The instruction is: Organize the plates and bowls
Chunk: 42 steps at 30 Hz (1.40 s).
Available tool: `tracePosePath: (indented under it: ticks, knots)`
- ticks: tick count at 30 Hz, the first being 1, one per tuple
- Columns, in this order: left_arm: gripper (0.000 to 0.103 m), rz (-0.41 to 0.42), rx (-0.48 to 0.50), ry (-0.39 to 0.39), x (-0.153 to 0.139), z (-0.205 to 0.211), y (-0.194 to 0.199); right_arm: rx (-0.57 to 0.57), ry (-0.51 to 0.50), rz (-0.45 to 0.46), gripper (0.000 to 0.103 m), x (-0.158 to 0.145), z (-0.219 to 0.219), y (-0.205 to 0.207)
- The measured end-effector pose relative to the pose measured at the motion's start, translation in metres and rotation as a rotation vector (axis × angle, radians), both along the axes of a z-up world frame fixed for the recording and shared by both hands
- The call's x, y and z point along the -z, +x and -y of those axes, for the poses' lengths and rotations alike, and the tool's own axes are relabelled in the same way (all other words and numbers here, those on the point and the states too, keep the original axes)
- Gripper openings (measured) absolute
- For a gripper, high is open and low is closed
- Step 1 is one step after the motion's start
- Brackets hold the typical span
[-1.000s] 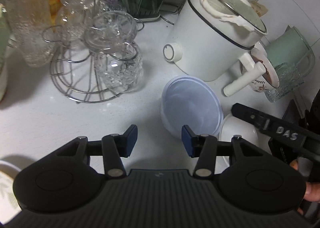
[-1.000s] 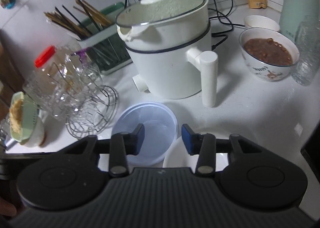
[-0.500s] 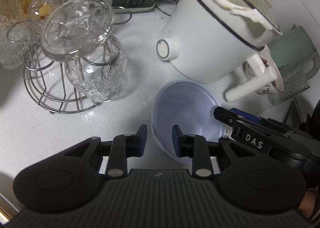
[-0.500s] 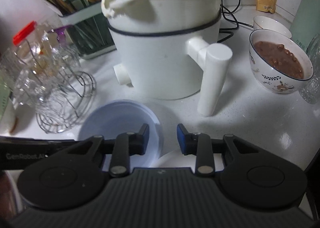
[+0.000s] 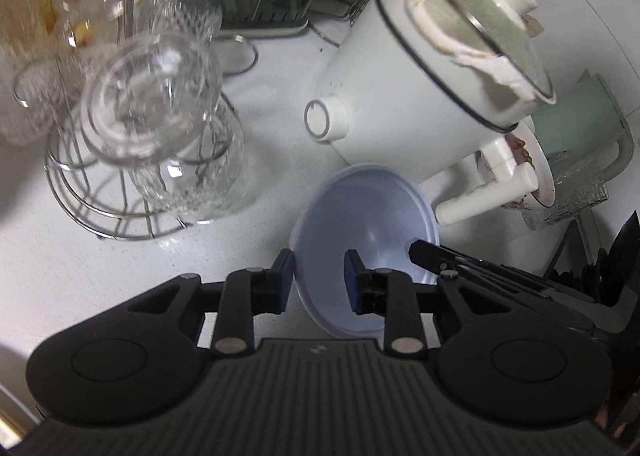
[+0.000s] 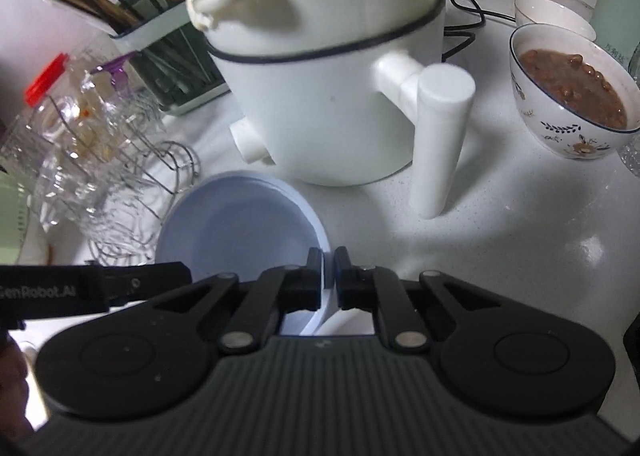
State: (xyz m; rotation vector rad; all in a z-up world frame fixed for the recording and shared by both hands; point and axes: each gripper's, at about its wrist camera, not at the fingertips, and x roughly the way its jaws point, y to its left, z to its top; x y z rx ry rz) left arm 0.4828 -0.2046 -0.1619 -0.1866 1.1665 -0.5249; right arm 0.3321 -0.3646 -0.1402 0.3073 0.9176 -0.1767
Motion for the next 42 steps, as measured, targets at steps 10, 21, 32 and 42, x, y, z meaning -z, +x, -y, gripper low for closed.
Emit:
tracePosePath:
  ticks: [10,21,32,42]
  knots:
    - [0.032,0.0,-0.008,-0.018,-0.049,-0.021,-0.014,0.014,0.043,0.032,0.009,-0.045,-0.012,-0.02]
    - [0.032,0.029,-0.025,-0.031,-0.088,-0.06,-0.045,-0.011,0.066,0.09,0.009,-0.089,-0.04,-0.053]
    - [0.032,-0.016,-0.041,-0.017,-0.064,-0.093,-0.062,-0.002,0.083,0.071,0.009,-0.066,-0.073,-0.071]
    - [0.033,-0.082,-0.045,0.001,-0.048,-0.118,-0.09,-0.026,0.106,-0.011,0.01,-0.052,-0.095,-0.09]
